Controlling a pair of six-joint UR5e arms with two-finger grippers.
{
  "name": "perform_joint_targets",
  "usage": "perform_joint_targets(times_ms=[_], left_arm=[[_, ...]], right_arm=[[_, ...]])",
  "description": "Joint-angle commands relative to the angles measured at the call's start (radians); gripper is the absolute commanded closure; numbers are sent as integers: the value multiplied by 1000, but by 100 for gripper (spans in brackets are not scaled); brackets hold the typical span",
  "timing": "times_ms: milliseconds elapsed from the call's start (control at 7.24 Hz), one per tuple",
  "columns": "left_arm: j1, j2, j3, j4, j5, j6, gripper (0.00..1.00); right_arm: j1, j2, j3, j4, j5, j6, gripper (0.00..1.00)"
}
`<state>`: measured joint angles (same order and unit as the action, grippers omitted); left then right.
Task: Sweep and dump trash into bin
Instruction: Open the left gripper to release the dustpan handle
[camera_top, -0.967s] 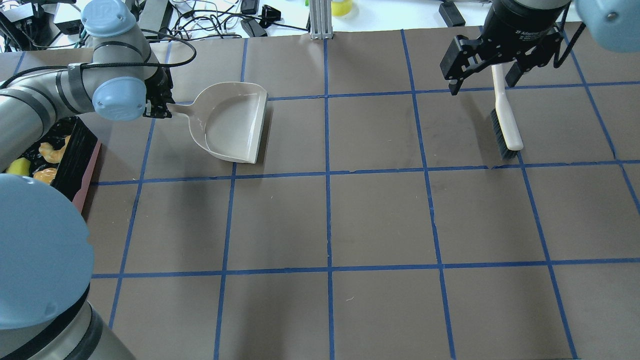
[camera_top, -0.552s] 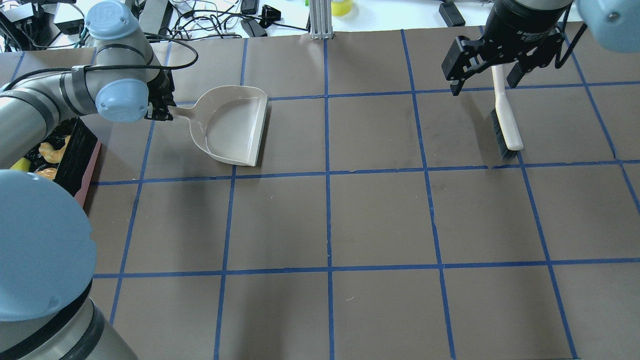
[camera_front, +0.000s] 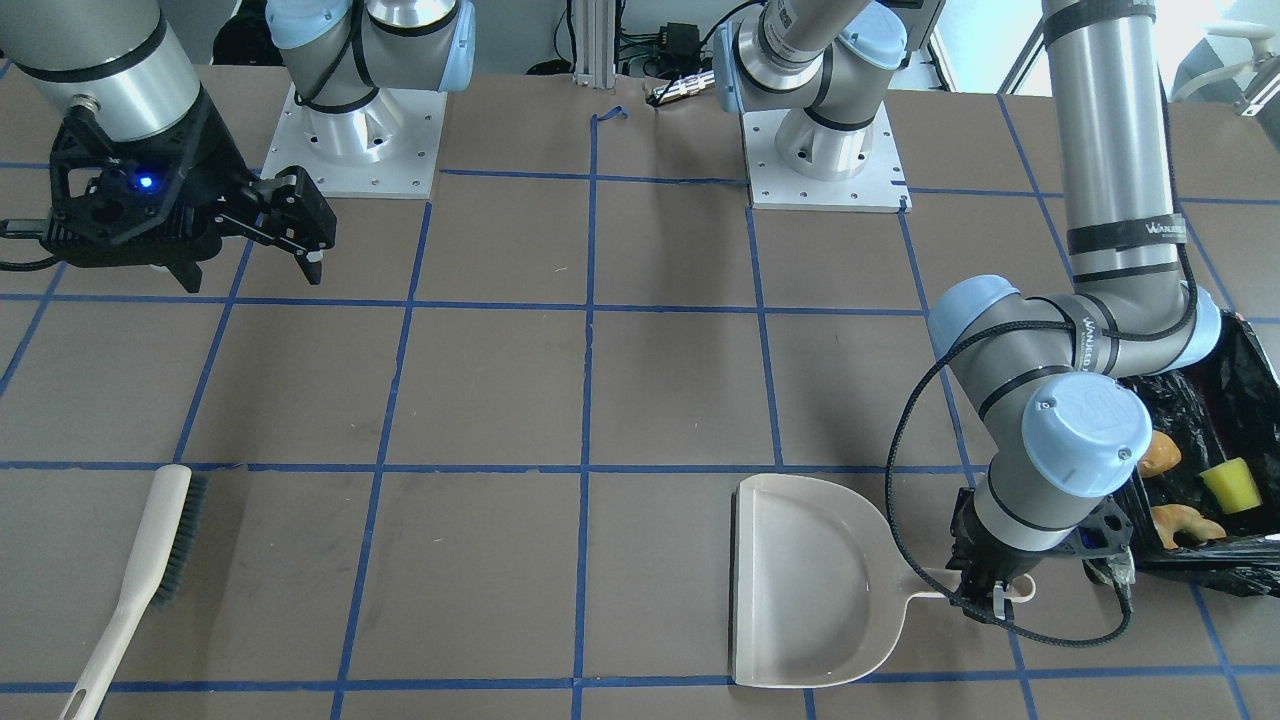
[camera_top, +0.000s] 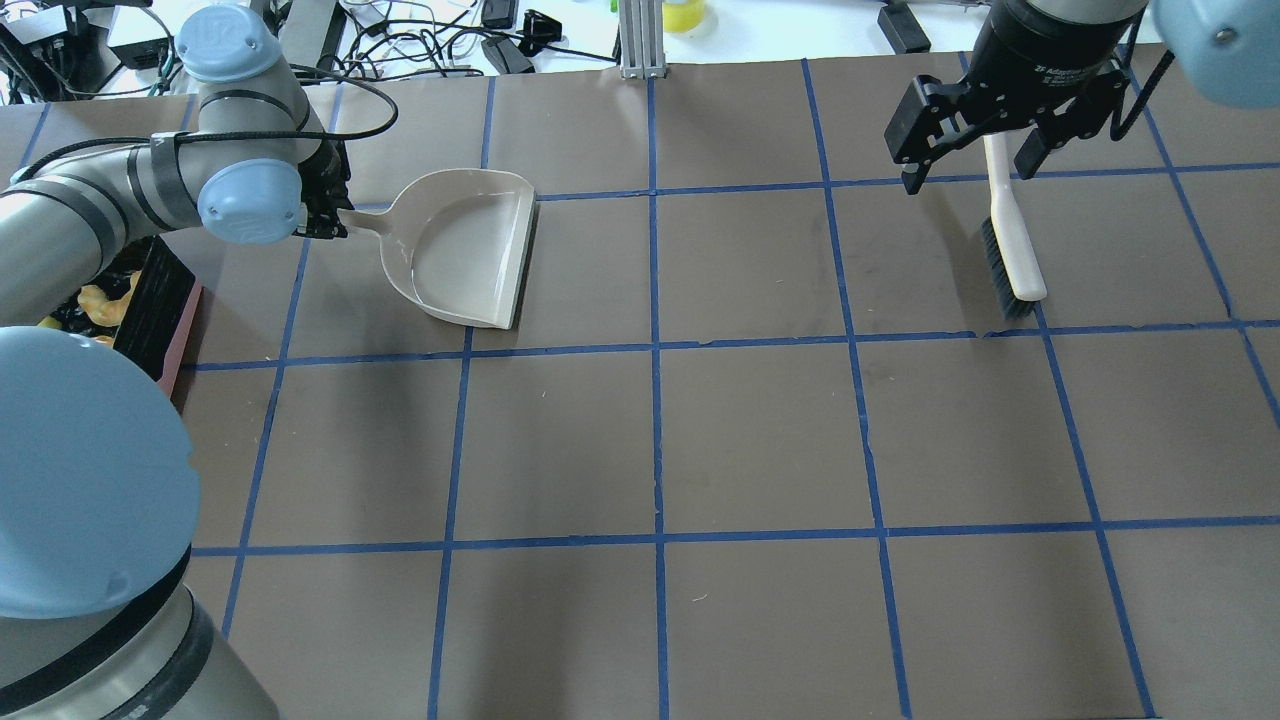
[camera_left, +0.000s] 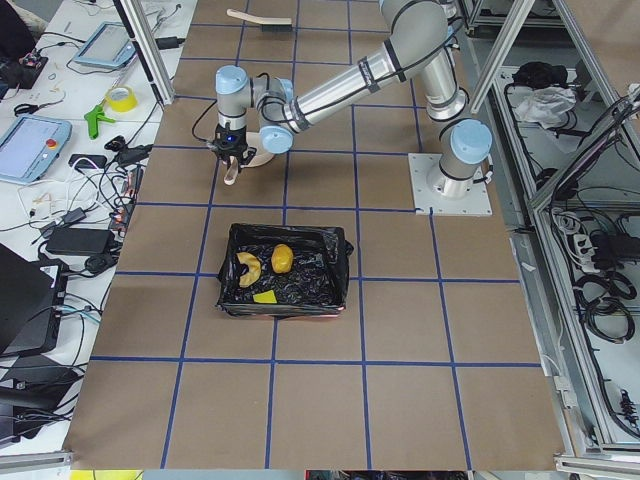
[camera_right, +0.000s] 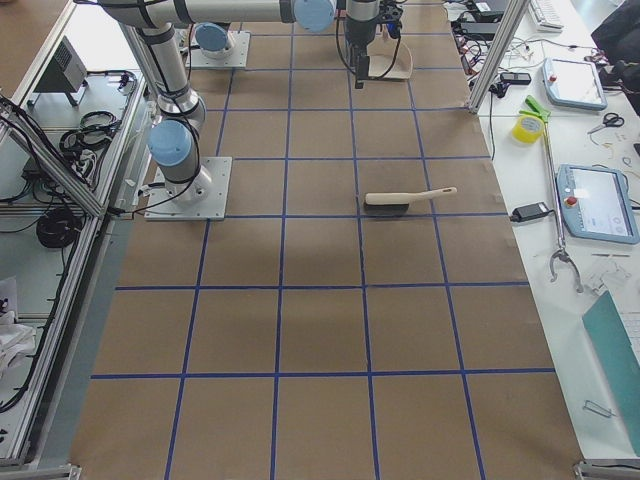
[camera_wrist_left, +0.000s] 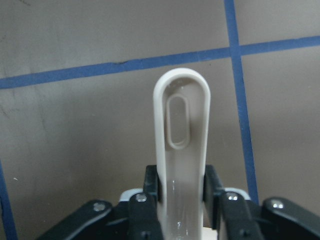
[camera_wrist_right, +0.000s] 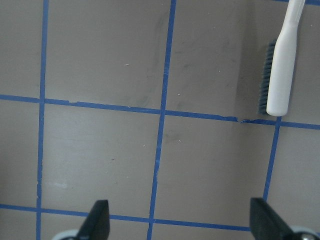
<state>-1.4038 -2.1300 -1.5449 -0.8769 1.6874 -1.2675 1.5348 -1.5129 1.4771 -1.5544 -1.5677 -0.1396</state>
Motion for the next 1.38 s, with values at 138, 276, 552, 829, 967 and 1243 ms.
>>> perform_joint_targets(times_ms=[138,276,552,829,967,1243], left_arm=[[0,-4,-6,1,2,-48,100],[0,-4,-9,-1,2,-49,100],[0,-2,-12,-1,18,-53,100],[0,11,-14,1,25,-52,33],[0,13,-12,-1,28,-62,23],[-1,37,-11,-2,23,-55,17]], right_arm=[[-1,0,3,0,-2,2,0],[-1,-3,9,0,-2,0,0],[-2,-15,14,2,-11,0,0],[-2,-16,22,0,-9,2,0],[-2,-17,22,0,-9,2,0],[-2,-17,22,0,-9,2,0]])
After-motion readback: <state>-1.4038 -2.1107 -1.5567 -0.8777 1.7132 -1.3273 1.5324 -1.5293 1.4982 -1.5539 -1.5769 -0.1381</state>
